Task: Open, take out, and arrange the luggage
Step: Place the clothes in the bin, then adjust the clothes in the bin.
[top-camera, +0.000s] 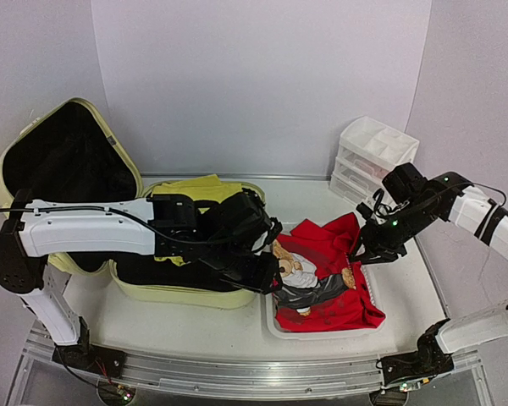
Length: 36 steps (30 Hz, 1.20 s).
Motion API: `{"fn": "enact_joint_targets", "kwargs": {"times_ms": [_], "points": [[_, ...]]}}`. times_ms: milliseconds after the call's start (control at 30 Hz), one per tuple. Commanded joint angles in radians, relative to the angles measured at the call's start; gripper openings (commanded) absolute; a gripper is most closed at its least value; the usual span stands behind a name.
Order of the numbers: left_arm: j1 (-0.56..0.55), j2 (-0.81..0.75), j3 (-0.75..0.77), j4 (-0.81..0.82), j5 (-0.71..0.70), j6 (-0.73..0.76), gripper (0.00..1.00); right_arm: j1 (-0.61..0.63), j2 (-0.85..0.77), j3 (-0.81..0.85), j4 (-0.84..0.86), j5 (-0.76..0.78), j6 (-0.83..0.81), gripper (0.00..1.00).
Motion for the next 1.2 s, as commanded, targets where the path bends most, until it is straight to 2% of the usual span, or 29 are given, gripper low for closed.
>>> {"fn": "enact_joint_targets", "kwargs": {"times_ms": [0,167,267,433,767,900,1167], "points": [[0.028,0.014,0.07,-0.015,-0.078,0.044,0.31,0.008,-0.024,-0.058,0.135,-0.072,0.035,0.37],[0.062,0.077,0.111,-0.015,-0.064,0.066,0.12,0.017,-0.017,-0.108,0.183,-0.098,0.057,0.33],[0.08,0.105,0.13,-0.014,-0.062,0.079,0.01,0.022,-0.03,-0.144,0.226,-0.131,0.083,0.25],[0.107,0.132,0.141,-0.013,-0.03,0.088,0.0,0.035,-0.063,-0.211,0.32,-0.177,0.136,0.0],[0.147,0.207,0.199,-0.01,0.018,0.11,0.0,0.111,-0.054,-0.308,0.617,-0.242,0.287,0.0],[0.154,0.232,0.237,-0.008,0.025,0.12,0.0,0.169,-0.013,-0.298,0.735,-0.221,0.333,0.0],[0.172,0.301,0.254,-0.007,0.03,0.114,0.0,0.301,0.113,-0.331,0.857,-0.146,0.382,0.0]]}}
